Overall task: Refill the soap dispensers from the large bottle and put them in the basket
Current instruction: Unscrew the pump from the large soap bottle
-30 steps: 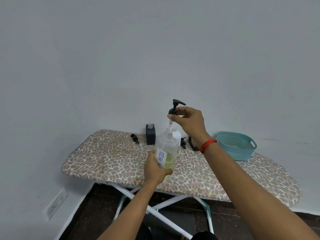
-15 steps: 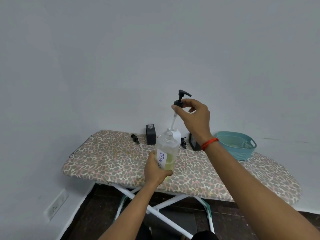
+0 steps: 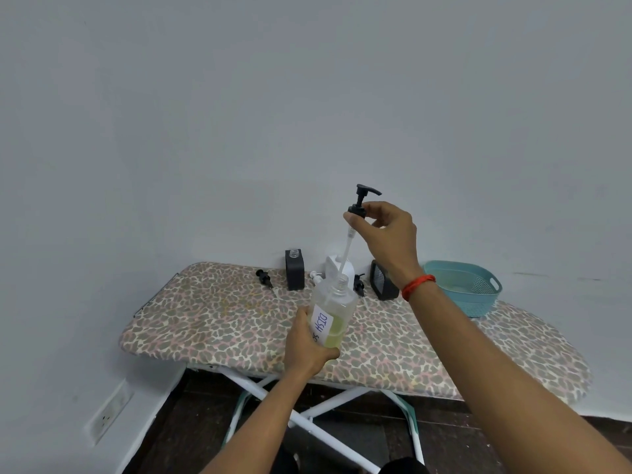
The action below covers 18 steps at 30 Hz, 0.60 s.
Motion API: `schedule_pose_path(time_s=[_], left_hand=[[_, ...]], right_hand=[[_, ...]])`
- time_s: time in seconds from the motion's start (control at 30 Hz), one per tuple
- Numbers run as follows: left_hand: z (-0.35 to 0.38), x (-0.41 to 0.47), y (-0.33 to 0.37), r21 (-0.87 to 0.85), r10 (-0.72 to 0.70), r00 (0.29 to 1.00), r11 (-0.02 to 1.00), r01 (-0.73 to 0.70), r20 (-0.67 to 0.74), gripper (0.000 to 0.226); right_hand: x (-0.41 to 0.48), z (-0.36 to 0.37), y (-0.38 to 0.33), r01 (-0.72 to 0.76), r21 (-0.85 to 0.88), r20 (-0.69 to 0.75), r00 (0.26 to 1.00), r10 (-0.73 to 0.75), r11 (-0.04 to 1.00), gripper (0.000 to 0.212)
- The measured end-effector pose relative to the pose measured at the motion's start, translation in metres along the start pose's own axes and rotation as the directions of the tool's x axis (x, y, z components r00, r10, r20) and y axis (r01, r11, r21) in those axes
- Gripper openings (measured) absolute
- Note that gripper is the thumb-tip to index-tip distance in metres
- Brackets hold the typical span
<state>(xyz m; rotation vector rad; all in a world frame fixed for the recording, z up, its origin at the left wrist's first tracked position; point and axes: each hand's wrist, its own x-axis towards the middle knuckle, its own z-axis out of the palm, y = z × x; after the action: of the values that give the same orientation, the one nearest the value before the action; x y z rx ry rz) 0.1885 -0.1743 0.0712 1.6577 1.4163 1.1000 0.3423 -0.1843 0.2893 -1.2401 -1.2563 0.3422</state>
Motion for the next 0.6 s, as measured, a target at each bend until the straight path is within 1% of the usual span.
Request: schedule_pose_path(time_s=[0.07,0.13,0.23,0.3,0.4,0.47,0.53,0.6], left_hand=[[0.004,-0.001,-0.004,0.002,-0.011,1.0,1.0,0.011,0.013,0.085],[0.011,-0.002,-0.008,-0.002,-0.029,0.999,1.0,0.029,0.022,0.084],[0.021,-0.001,-0.014,-0.012,-0.054,0.999,0.998,0.054,0.011,0.082],[0.027,0.001,-0.014,-0.033,-0.054,0.999,0.998,0.053,-0.005,0.083],[0.035,0.009,-0.008,-0.066,-0.045,0.999,0.997,0.046,0.009,0.083],[0.04,0.014,-0.001,-0.089,-0.035,0.999,0.995,0.037,0.024,0.082],[0.049,0.021,0.005,-0.104,-0.016,0.999,0.994,0.02,0.034,0.083],[0.062,0.028,0.009,-0.113,-0.006,0.999,0.994,0.012,0.051,0.084]], right_hand=[[0.004,-0.001,-0.005,-0.019,0.068,0.005,1.0,0.019,0.998,0.022],[0.008,-0.001,-0.012,-0.007,0.119,0.001,1.0,0.006,0.993,0.025],[0.016,-0.002,-0.024,0.079,0.149,-0.006,0.997,-0.079,0.986,0.029],[0.022,-0.005,-0.032,0.151,0.144,0.007,0.988,-0.153,0.978,0.026],[0.034,-0.013,-0.034,0.241,0.059,0.041,0.969,-0.243,0.969,0.025],[0.042,-0.02,-0.027,0.284,-0.034,0.076,0.957,-0.281,0.958,0.027],[0.049,-0.03,-0.009,0.308,-0.174,0.13,0.949,-0.288,0.935,0.03],[0.055,-0.043,0.018,0.292,-0.329,0.194,0.952,-0.238,0.898,0.034]])
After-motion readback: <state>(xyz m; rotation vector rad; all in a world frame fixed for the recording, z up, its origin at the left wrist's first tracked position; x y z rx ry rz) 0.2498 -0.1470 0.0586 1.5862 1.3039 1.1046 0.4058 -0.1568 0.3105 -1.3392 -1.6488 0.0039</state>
